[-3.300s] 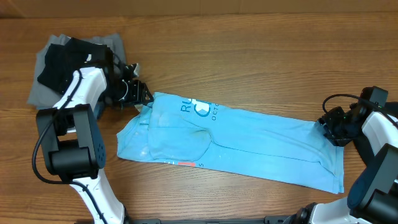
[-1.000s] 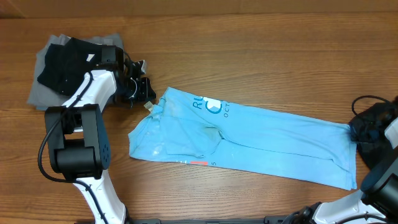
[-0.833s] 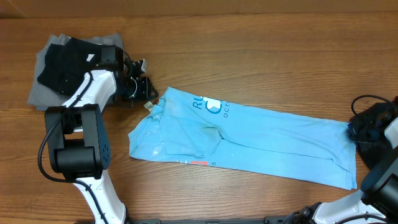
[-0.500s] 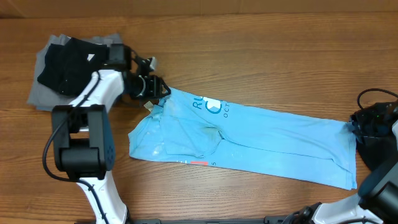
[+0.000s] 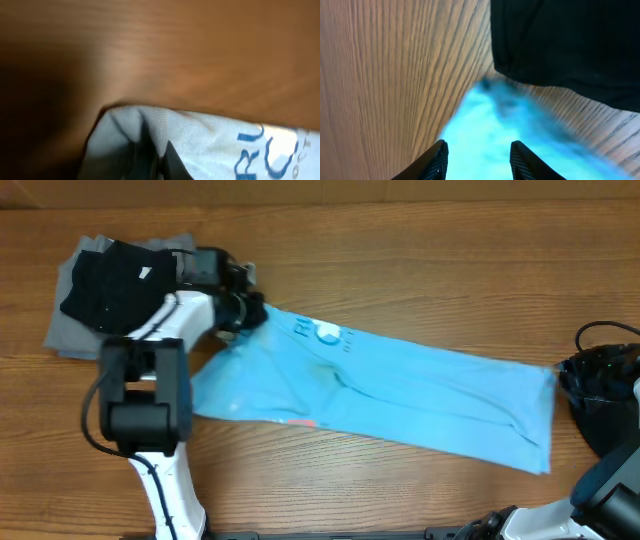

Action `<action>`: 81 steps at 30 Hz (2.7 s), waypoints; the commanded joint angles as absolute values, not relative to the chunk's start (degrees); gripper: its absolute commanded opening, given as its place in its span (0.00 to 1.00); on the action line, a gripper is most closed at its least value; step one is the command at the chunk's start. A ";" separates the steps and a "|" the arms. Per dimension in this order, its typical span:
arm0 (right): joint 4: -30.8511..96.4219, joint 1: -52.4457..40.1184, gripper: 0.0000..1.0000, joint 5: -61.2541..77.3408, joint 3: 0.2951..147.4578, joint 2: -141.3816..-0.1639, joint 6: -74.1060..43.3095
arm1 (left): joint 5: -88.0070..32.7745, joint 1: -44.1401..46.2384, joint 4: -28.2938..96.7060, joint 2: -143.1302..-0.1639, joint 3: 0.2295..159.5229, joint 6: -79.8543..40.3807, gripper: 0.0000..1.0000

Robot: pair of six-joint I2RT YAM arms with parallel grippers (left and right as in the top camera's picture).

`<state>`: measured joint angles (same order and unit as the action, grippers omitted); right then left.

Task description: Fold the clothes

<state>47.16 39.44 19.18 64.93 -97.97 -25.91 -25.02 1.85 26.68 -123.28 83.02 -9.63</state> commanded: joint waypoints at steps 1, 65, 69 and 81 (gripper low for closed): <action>46.65 36.80 0.44 19.81 66.19 -96.77 -23.44 | -28.62 -5.43 26.33 -124.70 88.40 -12.80 0.10; 53.10 32.56 0.43 28.82 69.60 -101.47 -1.93 | -12.99 -7.90 54.22 -114.32 76.42 -1.48 0.42; 55.40 35.90 0.75 28.12 73.58 -101.25 0.14 | -21.89 -7.75 56.55 -113.40 79.18 4.03 0.54; 55.00 37.04 0.80 19.86 72.86 -105.62 6.28 | -23.81 -7.42 71.90 -103.59 96.14 6.42 0.98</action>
<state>55.13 37.04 21.71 72.71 -103.77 2.92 -22.15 -7.25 69.89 -108.55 92.40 5.41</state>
